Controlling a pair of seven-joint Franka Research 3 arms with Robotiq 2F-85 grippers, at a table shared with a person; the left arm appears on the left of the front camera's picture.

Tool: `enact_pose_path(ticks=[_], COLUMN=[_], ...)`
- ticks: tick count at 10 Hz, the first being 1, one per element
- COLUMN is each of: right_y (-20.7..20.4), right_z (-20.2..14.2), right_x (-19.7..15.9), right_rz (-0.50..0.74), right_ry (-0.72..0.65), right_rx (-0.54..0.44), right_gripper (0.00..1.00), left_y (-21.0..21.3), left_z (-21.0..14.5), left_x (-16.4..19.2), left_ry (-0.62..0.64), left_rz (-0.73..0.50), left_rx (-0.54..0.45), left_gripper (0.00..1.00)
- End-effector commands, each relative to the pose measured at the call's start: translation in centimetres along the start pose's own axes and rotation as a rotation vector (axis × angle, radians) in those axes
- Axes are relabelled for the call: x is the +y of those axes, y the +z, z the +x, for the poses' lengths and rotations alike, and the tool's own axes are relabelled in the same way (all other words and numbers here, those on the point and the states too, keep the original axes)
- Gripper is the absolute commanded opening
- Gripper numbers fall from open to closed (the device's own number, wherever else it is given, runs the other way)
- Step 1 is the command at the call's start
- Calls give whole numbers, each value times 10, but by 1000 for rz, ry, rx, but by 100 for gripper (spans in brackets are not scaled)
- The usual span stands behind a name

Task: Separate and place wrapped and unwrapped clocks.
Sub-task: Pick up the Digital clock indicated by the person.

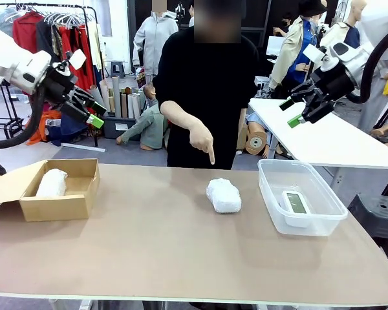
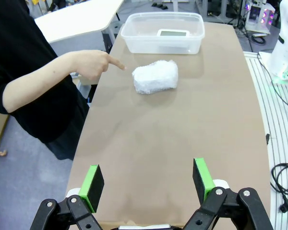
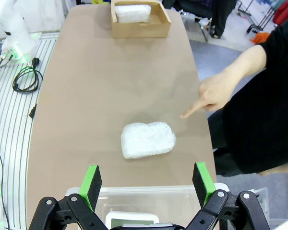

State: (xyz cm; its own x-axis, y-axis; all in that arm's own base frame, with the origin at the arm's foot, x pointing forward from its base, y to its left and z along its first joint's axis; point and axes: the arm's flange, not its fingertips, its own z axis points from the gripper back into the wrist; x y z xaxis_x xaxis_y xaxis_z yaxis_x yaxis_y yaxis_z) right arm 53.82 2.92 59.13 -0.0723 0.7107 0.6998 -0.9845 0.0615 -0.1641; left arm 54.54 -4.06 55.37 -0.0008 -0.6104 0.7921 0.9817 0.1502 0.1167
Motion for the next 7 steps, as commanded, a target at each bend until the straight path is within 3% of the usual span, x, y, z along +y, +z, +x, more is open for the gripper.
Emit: enact_pose_path(ticks=[1, 7], right_y=[1, 1], right_z=[1, 1], right_x=[0, 0], right_rz=[-1, -1], right_ry=[2, 2], right_rx=[0, 0], right_gripper=[100, 100], left_y=[2, 2], left_z=[1, 1], left_x=[-1, -1], left_ry=[-17, -17], left_rz=[2, 2], left_rx=[-1, -1], left_gripper=[96, 96])
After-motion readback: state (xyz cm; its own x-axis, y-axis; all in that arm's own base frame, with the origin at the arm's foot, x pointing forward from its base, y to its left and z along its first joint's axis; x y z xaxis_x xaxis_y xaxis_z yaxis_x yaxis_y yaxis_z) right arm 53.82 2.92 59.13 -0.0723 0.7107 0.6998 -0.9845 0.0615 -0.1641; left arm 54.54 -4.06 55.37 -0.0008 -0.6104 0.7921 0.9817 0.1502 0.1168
